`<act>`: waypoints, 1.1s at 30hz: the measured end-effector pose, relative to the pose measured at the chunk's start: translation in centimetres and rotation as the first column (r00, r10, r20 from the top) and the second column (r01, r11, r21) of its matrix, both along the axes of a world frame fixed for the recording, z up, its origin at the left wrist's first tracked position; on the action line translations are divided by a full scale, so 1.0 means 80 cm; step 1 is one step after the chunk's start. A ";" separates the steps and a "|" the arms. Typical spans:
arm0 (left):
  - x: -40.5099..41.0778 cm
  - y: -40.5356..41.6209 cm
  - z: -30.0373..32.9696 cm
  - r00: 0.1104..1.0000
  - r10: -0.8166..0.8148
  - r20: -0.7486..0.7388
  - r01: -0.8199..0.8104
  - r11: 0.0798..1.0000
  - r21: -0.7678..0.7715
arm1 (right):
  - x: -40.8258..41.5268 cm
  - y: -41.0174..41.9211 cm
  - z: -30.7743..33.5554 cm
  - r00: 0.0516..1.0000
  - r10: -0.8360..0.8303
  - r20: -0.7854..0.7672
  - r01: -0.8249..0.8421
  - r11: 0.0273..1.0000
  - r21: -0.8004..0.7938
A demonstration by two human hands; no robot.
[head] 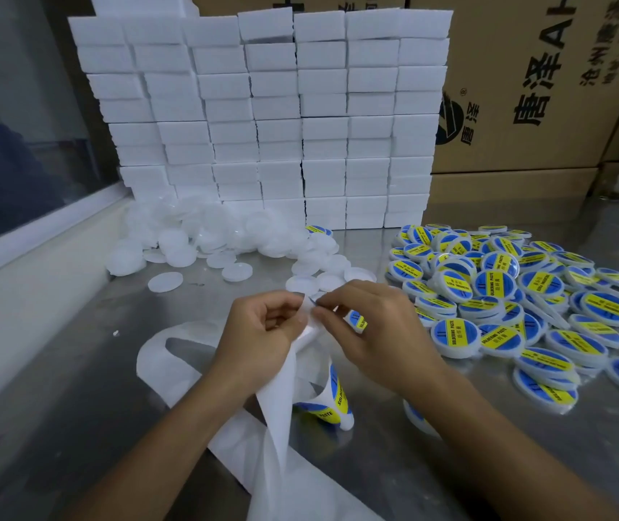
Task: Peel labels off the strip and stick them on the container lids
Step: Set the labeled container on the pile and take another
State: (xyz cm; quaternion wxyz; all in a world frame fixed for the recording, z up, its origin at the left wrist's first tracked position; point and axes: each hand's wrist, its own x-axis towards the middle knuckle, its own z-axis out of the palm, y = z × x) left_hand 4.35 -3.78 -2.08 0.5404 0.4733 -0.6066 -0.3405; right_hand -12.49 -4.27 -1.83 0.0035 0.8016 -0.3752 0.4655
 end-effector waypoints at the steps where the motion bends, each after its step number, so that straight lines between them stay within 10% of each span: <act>1: 0.001 -0.001 0.000 1.000 0.000 0.009 0.000 1.000 0.002 | -0.001 0.000 0.000 1.000 0.001 0.012 -0.001 1.000 0.008; 6: 0.003 -0.001 0.000 0.999 0.009 0.041 -0.010 1.000 0.030 | -0.008 -0.007 0.004 0.940 -0.075 0.333 -0.005 0.972 0.233; 11: 0.005 -0.006 -0.006 0.988 0.115 0.103 -0.116 0.993 0.002 | -0.033 -0.017 0.016 0.649 -0.329 0.686 -0.241 0.766 0.596; 17: 0.023 -0.018 0.008 0.923 0.381 0.055 -0.355 0.898 -0.260 | -0.047 -0.018 0.023 0.411 -0.421 0.809 -0.388 0.722 0.573; 22: 0.043 -0.076 0.030 0.842 0.417 0.343 -0.357 0.907 -0.226 | -0.037 -0.016 0.024 0.423 -0.373 0.826 -0.347 0.775 0.528; 27: 0.049 -0.136 0.017 0.720 0.035 0.693 -0.066 0.998 0.018 | -0.035 -0.016 0.024 0.507 -0.328 0.797 -0.305 0.797 0.522; 33: 0.041 -0.166 -0.002 0.651 -0.085 0.755 -0.027 0.991 0.134 | -0.033 -0.016 0.023 0.563 -0.311 0.766 -0.270 0.807 0.526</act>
